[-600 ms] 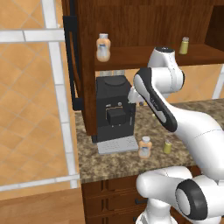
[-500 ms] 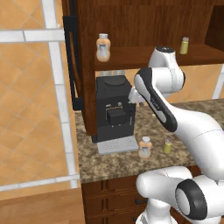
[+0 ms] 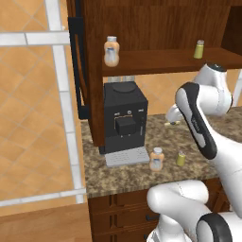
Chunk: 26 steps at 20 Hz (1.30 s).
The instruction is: Put the shaker and condiment bottle from the counter next to their counterparts in the cabinet.
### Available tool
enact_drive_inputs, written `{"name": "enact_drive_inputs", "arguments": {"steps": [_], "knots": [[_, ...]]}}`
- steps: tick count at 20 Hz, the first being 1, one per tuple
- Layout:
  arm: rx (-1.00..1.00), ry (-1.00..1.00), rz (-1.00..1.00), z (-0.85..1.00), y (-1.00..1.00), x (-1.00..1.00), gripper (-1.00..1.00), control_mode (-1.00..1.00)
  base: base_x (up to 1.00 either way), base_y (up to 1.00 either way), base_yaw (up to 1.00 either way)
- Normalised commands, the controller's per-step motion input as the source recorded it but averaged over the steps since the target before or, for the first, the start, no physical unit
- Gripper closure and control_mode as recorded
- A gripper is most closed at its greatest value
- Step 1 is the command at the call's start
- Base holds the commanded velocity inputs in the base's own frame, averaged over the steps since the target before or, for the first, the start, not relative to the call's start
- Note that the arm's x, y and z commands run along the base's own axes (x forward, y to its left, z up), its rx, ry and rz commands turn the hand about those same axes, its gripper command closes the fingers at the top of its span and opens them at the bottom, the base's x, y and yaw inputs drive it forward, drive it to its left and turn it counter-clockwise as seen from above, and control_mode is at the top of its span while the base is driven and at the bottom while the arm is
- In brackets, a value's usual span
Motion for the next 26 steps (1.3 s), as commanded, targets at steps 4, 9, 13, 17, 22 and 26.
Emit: {"name": "enact_drive_inputs", "arguments": {"steps": [4, 9, 13, 17, 22, 26], "knots": [[0.12, -0.20, 0.08, -0.49, -0.66, -0.80, -1.00, -1.00, 0.00, 0.00, 0.00], [0.13, -0.20, 0.00, -0.43, -0.74, -0.48, -1.00, -1.00, 0.00, 0.00, 0.00], [0.08, -0.11, 0.02, -0.37, -0.52, -0.42, -1.00, -1.00, 0.00, 0.00, 0.00], [0.05, -0.11, 0.08, -0.25, -0.12, -0.06, -1.00, -1.00, 0.00, 0.00, 0.00], [-0.01, -0.04, 0.07, -0.36, 0.03, 0.00, -1.00, -1.00, 0.00, 0.00, 0.00], [0.00, -0.13, 0.05, -0.39, -0.02, 0.08, -1.00, -1.00, 0.00, 0.00, 0.00]]}}
